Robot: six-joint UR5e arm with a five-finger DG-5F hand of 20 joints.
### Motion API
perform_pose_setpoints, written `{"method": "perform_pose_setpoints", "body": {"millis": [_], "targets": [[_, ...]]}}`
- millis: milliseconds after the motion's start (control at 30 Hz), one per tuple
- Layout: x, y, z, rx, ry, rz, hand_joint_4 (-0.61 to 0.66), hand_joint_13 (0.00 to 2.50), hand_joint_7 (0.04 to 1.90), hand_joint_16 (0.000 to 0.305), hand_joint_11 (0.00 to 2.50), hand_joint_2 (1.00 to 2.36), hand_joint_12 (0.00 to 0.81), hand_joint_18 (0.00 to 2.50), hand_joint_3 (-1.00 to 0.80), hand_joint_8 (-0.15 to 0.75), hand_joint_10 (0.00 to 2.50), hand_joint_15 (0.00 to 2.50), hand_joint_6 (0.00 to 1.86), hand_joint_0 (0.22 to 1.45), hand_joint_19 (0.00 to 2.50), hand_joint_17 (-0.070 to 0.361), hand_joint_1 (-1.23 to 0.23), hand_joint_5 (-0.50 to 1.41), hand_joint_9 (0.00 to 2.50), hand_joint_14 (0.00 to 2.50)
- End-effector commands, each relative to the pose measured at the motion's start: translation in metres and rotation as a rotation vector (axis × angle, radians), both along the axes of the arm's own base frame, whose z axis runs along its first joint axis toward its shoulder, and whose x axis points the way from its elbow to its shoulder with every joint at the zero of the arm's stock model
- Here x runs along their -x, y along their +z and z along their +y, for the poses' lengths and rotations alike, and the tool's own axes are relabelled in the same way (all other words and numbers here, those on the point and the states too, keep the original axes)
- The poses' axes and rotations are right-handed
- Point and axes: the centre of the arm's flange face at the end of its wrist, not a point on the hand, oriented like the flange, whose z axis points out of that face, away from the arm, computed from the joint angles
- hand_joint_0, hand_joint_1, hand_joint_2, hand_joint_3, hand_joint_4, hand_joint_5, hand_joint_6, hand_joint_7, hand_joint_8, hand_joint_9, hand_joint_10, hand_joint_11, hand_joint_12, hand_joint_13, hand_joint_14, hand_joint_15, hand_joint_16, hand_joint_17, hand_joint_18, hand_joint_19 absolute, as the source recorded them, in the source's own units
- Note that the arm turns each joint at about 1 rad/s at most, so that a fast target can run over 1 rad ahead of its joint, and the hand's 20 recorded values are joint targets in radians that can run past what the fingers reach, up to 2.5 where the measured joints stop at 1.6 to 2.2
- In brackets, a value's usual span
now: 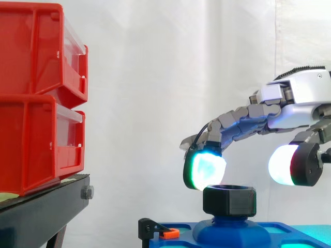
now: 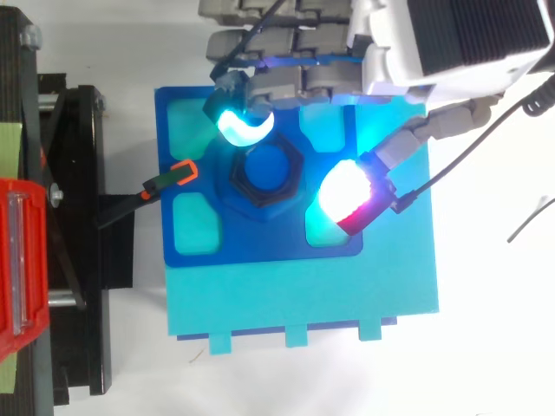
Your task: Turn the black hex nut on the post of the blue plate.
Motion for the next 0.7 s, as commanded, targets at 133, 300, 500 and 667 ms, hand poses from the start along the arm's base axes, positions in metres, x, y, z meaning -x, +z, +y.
{"method": "perform_pose_setpoints", "body": {"millis": [133,300,500,667], "targets": [[0.006,0.005,0.002,0.020,0.001,0.029,0.29,0.17,1.03,0.053,0.04,1.00,0.349,0.21,-0.50,0.266,0.00,0.00,0.50,0.48,0.46,0.118,-0.45,-0.17,0.36,0.00],[0.008,0.008,0.003,0.029,-0.004,0.036,0.29,0.18,1.04,0.053,0.04,1.00,0.347,0.22,-0.50,0.264,0.00,0.00,0.50,0.48,0.46,0.118,-0.45,-0.17,0.37,0.00],[0.012,0.021,0.007,0.042,-0.011,0.033,0.29,0.18,1.03,0.053,0.03,1.00,0.348,0.22,-0.50,0.263,0.00,0.00,0.50,0.48,0.46,0.118,-0.45,-0.17,0.37,0.00],[0.017,0.025,0.011,0.055,-0.024,0.055,0.29,0.19,1.03,0.053,0.03,1.00,0.348,0.22,-0.50,0.264,0.00,0.00,0.50,0.48,0.46,0.118,-0.46,-0.17,0.37,0.00]]}}
